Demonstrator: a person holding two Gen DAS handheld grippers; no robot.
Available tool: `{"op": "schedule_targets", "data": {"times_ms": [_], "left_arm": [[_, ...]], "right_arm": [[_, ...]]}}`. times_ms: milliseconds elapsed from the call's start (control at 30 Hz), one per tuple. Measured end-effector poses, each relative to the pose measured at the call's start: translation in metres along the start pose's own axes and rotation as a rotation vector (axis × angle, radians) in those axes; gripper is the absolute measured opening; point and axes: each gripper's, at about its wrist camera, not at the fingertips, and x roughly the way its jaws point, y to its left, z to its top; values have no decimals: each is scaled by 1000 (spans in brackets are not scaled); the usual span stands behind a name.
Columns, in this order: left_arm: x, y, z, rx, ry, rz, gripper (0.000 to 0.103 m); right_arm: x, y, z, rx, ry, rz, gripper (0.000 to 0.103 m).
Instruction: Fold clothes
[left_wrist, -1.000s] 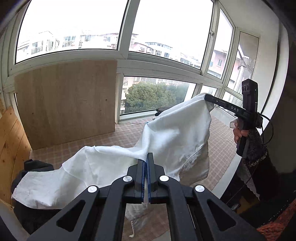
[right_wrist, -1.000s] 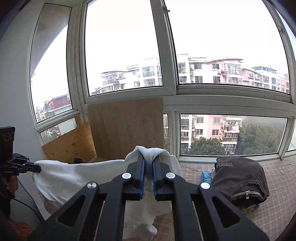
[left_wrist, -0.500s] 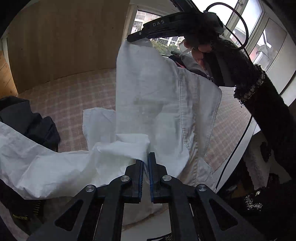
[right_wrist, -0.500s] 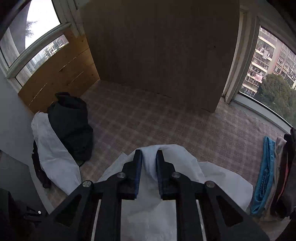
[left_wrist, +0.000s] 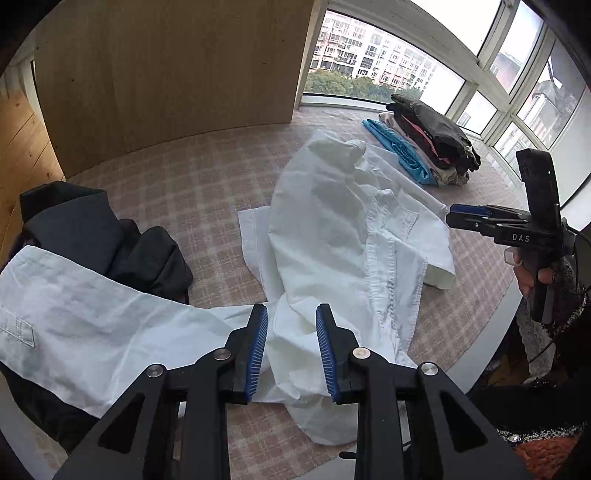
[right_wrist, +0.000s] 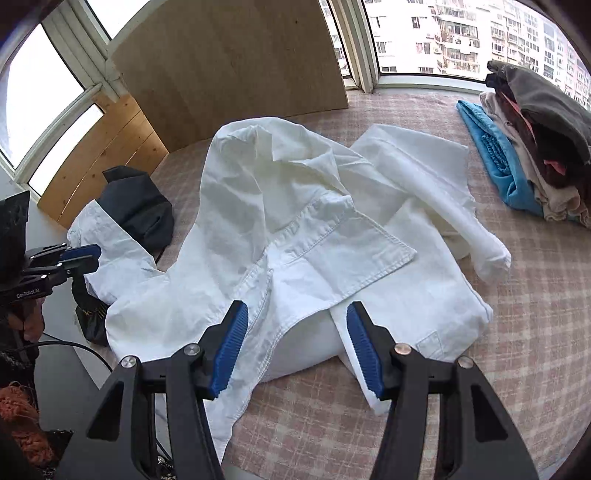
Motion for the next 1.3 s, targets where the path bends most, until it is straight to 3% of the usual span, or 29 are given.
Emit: {"op": "schedule_targets", "data": {"times_ms": [167, 300, 333, 367, 433, 500, 633, 733, 867, 933, 1100, 1200, 1300], "left_arm": [[37, 20, 17, 58, 56, -29, 29], [52, 36, 16, 81, 83, -37, 29], [56, 40, 15, 79, 89, -45, 29], [61, 44, 12, 80, 97, -52, 29], [74, 48, 6, 89, 120, -54, 29], [84, 51, -2, 90, 141, -39, 29], [81, 50, -13, 69, 137, -33, 29], [67, 40, -16, 71, 112, -58, 29], [52, 9, -10, 131, 86, -101, 29], [51, -13, 0, 175, 77, -126, 30], [60, -59, 26, 277, 95, -122, 30], [63, -79, 45, 322, 101, -119, 30], [67, -99, 66, 370, 106, -116, 33]], "right_arm": [[36, 7, -17, 89, 5, 24, 55], [54, 24, -17, 52, 37, 48, 55], [59, 27, -18, 40, 53, 46, 50], [63, 31, -19, 28, 68, 44, 29], [69, 38, -20, 4, 93, 35, 3], [49, 41, -15, -41, 54, -3, 3], [-57, 29, 12, -117, -121, -151, 3], [-146, 9, 32, -161, -222, -331, 2], [-203, -41, 45, -147, -241, -626, 2], [-192, -72, 43, -109, -201, -667, 2], [-135, -127, 12, -8, -89, -577, 2], [-113, -128, -17, 21, -49, -508, 2], [-113, -122, -39, -6, -38, -509, 2]]}}
